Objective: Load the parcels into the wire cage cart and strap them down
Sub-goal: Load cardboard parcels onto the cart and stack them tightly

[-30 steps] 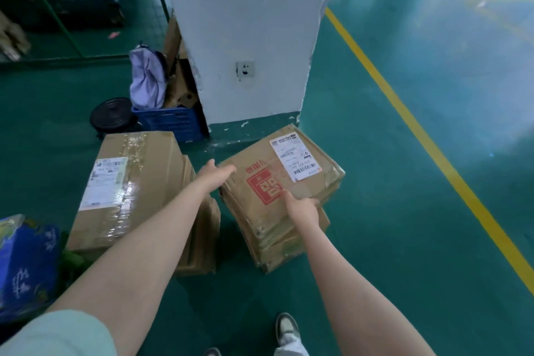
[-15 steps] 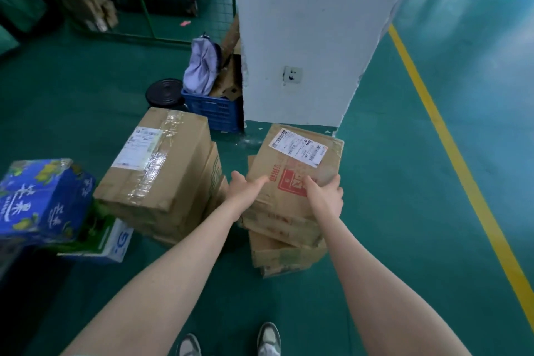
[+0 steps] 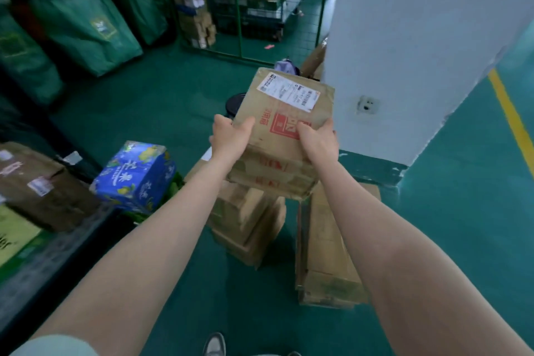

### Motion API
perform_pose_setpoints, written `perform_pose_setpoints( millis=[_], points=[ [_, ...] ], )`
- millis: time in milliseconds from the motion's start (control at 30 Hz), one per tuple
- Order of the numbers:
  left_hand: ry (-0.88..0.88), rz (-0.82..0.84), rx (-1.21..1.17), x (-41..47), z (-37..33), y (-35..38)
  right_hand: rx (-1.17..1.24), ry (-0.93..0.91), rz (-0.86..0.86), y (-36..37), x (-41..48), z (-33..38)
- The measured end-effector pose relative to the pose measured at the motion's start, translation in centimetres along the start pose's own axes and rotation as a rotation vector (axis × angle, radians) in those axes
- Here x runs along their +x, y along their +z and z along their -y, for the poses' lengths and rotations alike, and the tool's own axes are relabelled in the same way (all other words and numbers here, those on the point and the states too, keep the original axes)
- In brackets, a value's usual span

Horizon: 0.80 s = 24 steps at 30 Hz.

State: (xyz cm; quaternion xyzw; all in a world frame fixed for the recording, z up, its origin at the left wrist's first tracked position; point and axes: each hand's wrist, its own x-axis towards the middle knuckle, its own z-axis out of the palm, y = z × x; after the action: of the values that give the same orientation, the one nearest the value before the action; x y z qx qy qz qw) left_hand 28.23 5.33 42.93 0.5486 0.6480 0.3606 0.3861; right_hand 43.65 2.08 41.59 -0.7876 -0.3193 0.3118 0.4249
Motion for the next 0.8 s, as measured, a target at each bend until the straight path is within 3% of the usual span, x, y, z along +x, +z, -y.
perform_pose_setpoints(
  millis=[167,333,433,567,700,800],
  points=[
    [-0.056,-0.164,0.056,2.1,1.7,-4.5,-0.035,-0.042,0.137,5.4,-1.0,2.3],
    [-0.170,-0.148,0.035,3.0,4.5,-6.3,-0.157,-0.106,0.251,8.3,-1.4,2.4],
    [-0.189,-0.135,0.030,2.8,5.8,-6.0,-0.179,-0.114,0.256,9.1,-1.4,1.7],
    [-0.259,-0.260,0.164,2.4,4.8,-5.0,-0.103,-0.128,0.239,9.0,-1.1,1.3],
    [0.085,-0.410,0.367,0.9,4.7,-3.1,-0.068,-0.127,0.261,8.6,-1.4,0.6],
    [0.369,-0.428,0.349,-0.7,4.7,-1.5,-0.046,-0.145,0.266,7.6,-1.1,-0.1]
  ],
)
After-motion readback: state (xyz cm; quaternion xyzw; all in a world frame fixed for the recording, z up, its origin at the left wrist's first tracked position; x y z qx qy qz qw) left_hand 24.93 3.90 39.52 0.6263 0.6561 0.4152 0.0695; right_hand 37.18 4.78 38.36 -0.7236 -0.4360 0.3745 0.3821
